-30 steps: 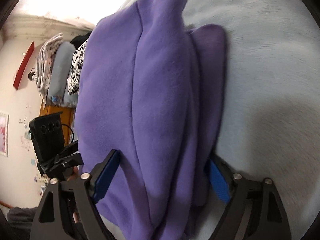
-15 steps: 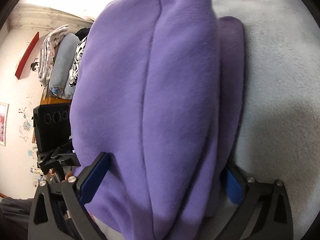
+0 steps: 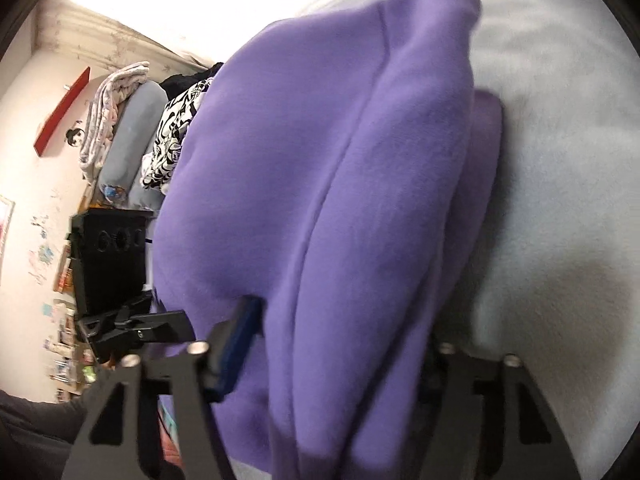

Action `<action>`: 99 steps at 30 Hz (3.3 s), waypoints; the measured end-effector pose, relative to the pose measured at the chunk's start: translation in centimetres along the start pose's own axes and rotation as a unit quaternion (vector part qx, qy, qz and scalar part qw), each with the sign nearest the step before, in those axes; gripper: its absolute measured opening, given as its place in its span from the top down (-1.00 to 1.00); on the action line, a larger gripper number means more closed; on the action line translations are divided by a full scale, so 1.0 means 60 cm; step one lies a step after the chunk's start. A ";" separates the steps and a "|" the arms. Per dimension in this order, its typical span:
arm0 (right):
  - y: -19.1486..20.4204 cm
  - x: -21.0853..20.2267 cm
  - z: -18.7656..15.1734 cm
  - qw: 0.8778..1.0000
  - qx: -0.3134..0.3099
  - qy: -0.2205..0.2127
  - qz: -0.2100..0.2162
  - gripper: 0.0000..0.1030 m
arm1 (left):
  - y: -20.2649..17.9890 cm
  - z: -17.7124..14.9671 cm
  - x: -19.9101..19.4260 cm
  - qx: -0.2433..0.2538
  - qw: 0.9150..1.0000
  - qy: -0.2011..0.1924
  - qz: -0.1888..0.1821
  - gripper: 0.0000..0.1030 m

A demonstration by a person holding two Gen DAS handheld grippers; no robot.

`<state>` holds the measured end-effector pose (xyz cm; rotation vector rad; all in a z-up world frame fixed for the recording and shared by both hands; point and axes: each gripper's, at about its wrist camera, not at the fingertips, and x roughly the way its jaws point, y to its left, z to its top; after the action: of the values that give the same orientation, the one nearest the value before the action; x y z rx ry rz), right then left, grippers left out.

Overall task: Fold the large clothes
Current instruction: 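Grasp the folded hoodie from both sides with both grippers and lift it, then carry the folded hoodie with both grippers toward the stack of folded clothes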

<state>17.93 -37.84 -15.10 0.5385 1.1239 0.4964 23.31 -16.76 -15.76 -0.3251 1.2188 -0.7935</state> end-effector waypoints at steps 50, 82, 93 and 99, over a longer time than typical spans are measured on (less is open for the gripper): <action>0.751 0.393 0.401 0.981 -0.152 -0.078 0.094 0.13 | 0.434 0.336 -0.793 0.016 0.977 -0.147 0.151 -0.84; 0.716 0.453 0.456 0.977 -0.170 -0.132 -0.003 -0.15 | 0.533 0.365 -0.785 0.102 0.918 -0.210 0.320 -0.99; 0.777 0.536 0.485 0.961 -0.214 -0.142 -0.099 0.45 | 0.488 0.425 -0.717 0.107 0.876 -0.211 0.421 0.18; 0.733 0.564 0.506 0.961 -0.207 -0.128 -0.133 0.73 | 0.529 0.436 -0.696 0.102 0.862 -0.215 0.447 -0.21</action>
<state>53.69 12.40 -1.01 0.0775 0.7982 0.3987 53.91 29.53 3.14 0.2404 0.7167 -0.0152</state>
